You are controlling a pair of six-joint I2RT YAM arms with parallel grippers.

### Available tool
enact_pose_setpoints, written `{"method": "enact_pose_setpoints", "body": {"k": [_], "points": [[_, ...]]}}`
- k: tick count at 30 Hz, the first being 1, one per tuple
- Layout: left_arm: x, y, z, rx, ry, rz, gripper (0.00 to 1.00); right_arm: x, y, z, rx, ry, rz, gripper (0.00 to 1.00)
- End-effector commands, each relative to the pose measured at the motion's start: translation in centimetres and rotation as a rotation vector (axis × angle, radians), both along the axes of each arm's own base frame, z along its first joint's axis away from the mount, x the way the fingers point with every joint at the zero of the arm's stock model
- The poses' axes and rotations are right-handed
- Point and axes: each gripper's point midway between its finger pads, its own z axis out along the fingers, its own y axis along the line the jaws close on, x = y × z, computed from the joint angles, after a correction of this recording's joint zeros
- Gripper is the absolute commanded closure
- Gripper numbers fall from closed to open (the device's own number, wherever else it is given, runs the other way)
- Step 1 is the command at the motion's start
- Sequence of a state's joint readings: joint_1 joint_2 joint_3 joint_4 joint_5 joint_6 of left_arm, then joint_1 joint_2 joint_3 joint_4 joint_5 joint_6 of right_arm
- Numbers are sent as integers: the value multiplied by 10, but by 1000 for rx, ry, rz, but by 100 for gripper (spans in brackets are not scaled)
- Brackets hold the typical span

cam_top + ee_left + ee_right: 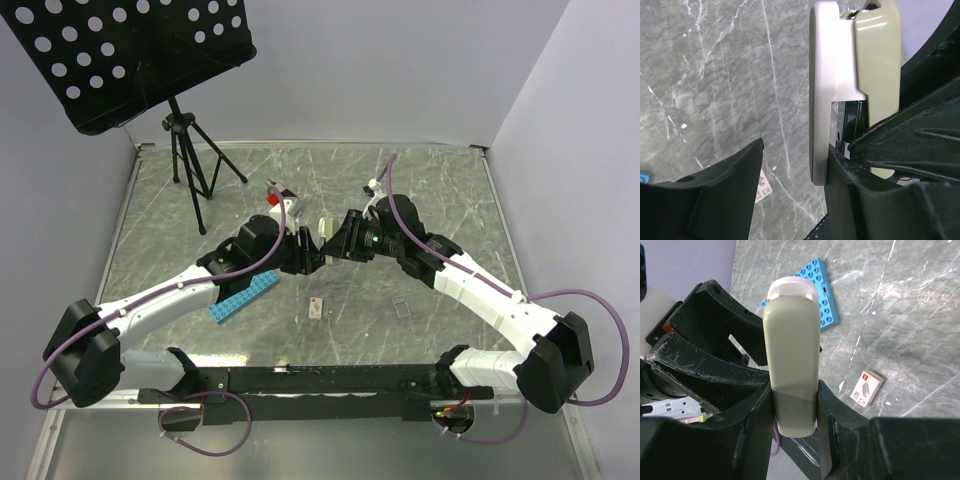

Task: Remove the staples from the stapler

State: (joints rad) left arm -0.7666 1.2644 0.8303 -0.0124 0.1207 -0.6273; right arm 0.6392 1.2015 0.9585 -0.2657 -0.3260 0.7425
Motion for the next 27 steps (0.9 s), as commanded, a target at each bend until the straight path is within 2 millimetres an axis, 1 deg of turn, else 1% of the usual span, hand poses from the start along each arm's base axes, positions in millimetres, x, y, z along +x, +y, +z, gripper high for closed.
{"method": "enact_pose_setpoints", "body": {"k": [1, 2, 4, 5, 7, 8, 9, 11, 12, 14, 15, 16, 17, 18, 19, 21, 24, 27], "points": [[15, 2, 40, -37, -120, 40, 45, -13, 14, 7, 50, -9, 88, 100], [15, 2, 40, -38, -119, 36, 47, -14, 15, 7, 51, -6, 94, 100], [13, 0, 40, -49, -112, 26, 55, -14, 17, 7, 55, -5, 104, 100], [12, -1, 41, -59, -113, 19, 66, -15, 17, 8, 58, -8, 107, 100], [7, -7, 42, -85, -94, -9, 77, -15, 17, 9, 58, -11, 110, 100], [6, -9, 44, -103, -92, -14, 86, -15, 17, 9, 56, -12, 109, 96], [4, -11, 44, -123, -70, -18, 91, -13, 15, 9, 45, -17, 101, 86], [3, -14, 43, -142, -43, -12, 99, -12, 13, 11, 34, -29, 92, 76], [3, -14, 42, -155, -17, -1, 99, -11, 9, 10, 21, -38, 78, 65], [1, -16, 39, -168, 11, 5, 99, -13, 6, 10, 20, -50, 73, 57], [1, -17, 43, -195, 19, 12, 99, -12, 4, 9, 18, -57, 63, 50], [0, -17, 41, -203, 28, 10, 99, -14, 2, 3, 12, -47, 58, 46], [-1, -18, 44, -217, 32, 12, 99, -16, 1, 3, 17, -51, 57, 44], [0, -19, 44, -223, 34, 14, 99, -16, 2, 2, 25, -50, 55, 39], [0, -19, 44, -224, 38, 17, 99, -19, 1, -5, 19, -40, 54, 37], [1, -19, 46, -228, 38, 26, 99, -23, 0, -10, 14, -29, 50, 34], [2, -19, 47, -235, 44, 33, 99, -27, -1, -17, 2, -25, 50, 34], [2, -21, 47, -246, 52, 33, 99, -27, 0, -16, 2, -34, 48, 36]]}}
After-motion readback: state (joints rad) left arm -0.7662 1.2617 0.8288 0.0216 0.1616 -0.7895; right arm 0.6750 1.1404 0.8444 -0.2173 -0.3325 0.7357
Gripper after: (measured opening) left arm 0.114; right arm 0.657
